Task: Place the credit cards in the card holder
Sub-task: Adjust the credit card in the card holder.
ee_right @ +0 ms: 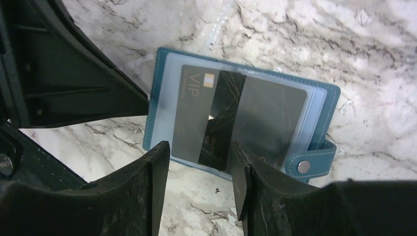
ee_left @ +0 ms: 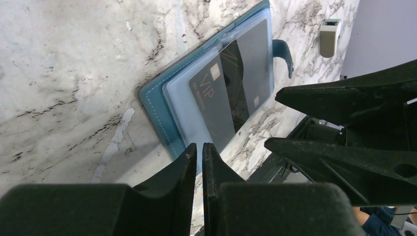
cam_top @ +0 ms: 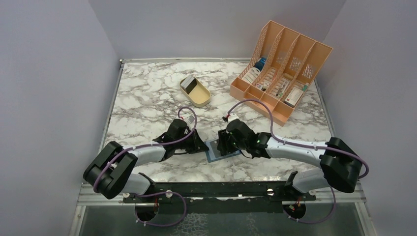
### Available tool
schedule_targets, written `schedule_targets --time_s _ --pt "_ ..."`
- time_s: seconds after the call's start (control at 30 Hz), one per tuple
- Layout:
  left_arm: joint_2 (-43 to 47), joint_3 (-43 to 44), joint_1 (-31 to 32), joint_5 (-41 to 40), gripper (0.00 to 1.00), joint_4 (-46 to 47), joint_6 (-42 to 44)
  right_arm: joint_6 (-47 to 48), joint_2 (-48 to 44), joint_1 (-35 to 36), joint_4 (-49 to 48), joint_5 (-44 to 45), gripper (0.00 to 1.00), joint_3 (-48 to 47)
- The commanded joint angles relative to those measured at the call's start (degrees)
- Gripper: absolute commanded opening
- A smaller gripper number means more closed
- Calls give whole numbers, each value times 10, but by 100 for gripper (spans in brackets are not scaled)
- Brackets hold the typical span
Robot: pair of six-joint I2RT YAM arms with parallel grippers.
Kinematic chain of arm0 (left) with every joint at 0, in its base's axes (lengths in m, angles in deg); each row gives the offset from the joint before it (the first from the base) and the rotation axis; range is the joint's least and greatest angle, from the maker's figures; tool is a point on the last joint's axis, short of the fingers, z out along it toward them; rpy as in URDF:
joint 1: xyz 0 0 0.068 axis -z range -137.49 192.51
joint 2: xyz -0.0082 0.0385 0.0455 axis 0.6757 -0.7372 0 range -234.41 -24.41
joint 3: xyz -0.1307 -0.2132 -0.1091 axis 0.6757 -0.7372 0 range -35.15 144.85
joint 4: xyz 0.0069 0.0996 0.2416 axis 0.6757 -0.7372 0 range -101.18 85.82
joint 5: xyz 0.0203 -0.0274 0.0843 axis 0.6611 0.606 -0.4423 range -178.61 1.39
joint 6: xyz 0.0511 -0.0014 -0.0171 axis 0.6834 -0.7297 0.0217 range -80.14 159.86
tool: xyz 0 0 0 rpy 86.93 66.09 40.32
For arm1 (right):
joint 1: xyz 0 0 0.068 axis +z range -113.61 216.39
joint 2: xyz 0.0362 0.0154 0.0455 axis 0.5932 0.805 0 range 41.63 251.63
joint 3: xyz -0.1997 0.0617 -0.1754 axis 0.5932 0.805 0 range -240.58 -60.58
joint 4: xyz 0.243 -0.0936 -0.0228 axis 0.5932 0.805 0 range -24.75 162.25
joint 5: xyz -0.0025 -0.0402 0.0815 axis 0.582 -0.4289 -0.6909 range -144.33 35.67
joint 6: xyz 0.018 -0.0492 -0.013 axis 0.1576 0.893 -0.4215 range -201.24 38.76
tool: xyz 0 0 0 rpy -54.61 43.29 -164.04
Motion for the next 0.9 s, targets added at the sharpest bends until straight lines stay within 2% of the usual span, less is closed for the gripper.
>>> schedule_targets --time_s 0.0,0.13,0.87 --pt "-12 -10 3 -1 14 27 -4 -66 17 -7 0 2 50 16" --pt "-29 -10 3 4 17 38 -6 -73 38 -11 -16 -6 51 22" --pt "-43 -18 8 8 17 62 -11 -106 70 -12 -117 -90 51 51"
